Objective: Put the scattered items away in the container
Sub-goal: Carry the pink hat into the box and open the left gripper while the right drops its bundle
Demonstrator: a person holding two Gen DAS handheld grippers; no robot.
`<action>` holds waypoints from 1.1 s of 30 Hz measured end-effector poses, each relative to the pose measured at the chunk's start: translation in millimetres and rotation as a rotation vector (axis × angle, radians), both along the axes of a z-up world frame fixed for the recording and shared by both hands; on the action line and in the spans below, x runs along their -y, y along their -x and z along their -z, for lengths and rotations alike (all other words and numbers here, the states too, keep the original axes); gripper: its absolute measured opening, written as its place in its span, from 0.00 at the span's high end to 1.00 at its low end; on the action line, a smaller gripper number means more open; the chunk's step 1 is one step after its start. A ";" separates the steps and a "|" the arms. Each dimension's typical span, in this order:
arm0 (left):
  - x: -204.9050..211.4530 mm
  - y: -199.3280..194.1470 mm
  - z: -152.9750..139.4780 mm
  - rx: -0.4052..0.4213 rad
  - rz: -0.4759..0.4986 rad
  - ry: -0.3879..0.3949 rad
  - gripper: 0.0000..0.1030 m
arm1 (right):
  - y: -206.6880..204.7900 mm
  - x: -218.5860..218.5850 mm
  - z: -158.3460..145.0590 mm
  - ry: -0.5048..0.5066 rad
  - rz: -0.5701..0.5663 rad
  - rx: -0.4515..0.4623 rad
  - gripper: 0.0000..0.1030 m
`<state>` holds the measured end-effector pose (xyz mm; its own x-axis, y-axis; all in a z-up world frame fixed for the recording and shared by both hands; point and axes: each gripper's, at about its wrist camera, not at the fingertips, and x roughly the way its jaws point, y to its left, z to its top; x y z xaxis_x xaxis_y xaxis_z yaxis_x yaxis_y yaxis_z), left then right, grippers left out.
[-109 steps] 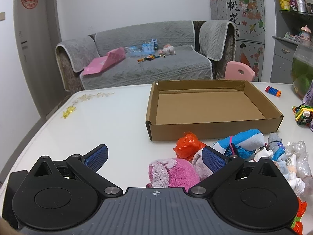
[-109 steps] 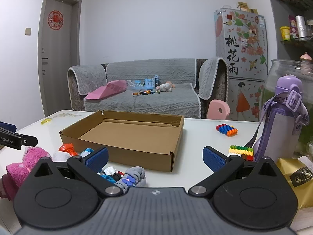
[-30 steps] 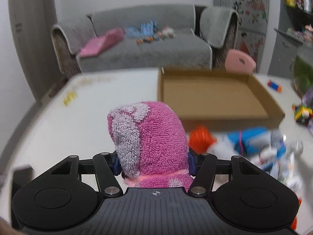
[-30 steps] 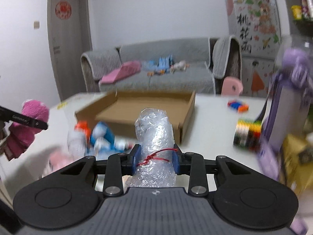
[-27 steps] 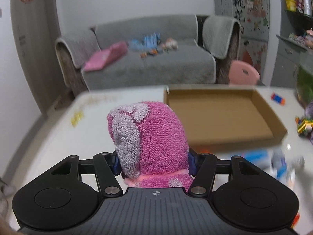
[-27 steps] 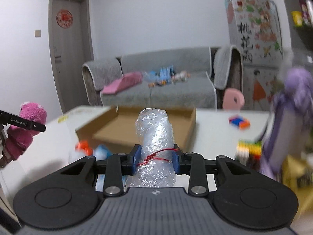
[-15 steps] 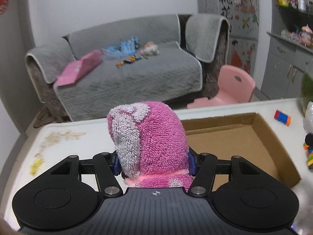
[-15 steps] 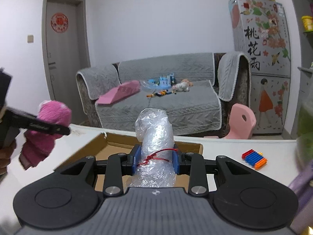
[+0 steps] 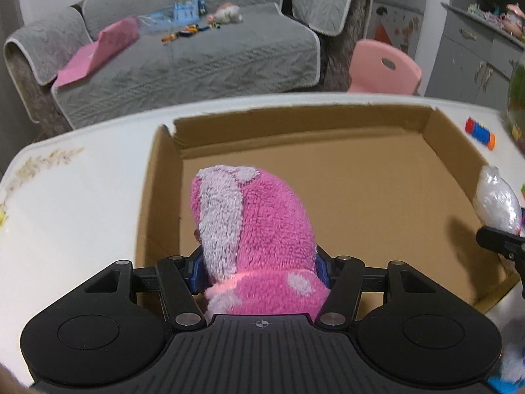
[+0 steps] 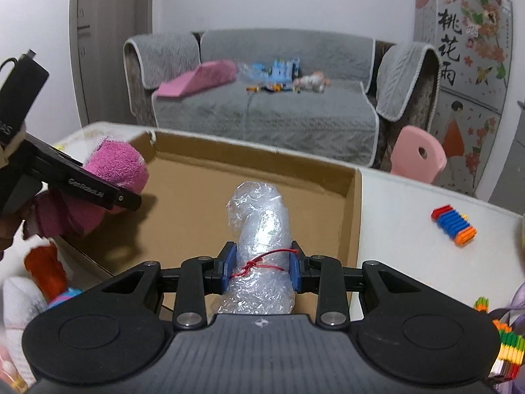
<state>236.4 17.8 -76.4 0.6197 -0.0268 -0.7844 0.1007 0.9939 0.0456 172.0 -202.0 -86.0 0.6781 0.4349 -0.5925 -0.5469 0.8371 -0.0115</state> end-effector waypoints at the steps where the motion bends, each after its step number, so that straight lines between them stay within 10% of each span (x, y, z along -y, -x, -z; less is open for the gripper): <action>1: 0.9 3.0 2.8 -0.004 0.004 -0.004 0.36 | 2.9 0.3 1.2 0.009 -0.006 -0.002 0.71; 22: 13.0 49.1 -0.2 -0.045 0.008 -0.068 0.34 | 29.9 4.0 0.6 0.011 -0.031 -0.074 0.69; 30: 5.0 48.9 -15.3 0.064 -0.069 -0.061 0.15 | 18.7 18.2 -14.2 -0.083 0.009 0.015 0.29; 33: 5.3 36.9 -18.8 0.076 -0.080 -0.078 0.16 | 16.5 20.8 -16.9 -0.092 0.025 0.032 0.29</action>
<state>199.5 12.5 -57.6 0.6753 0.0840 -0.7328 0.0150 0.9917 0.1275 155.6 -222.9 -69.1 0.7073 0.4691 -0.5288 -0.5263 0.8489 0.0491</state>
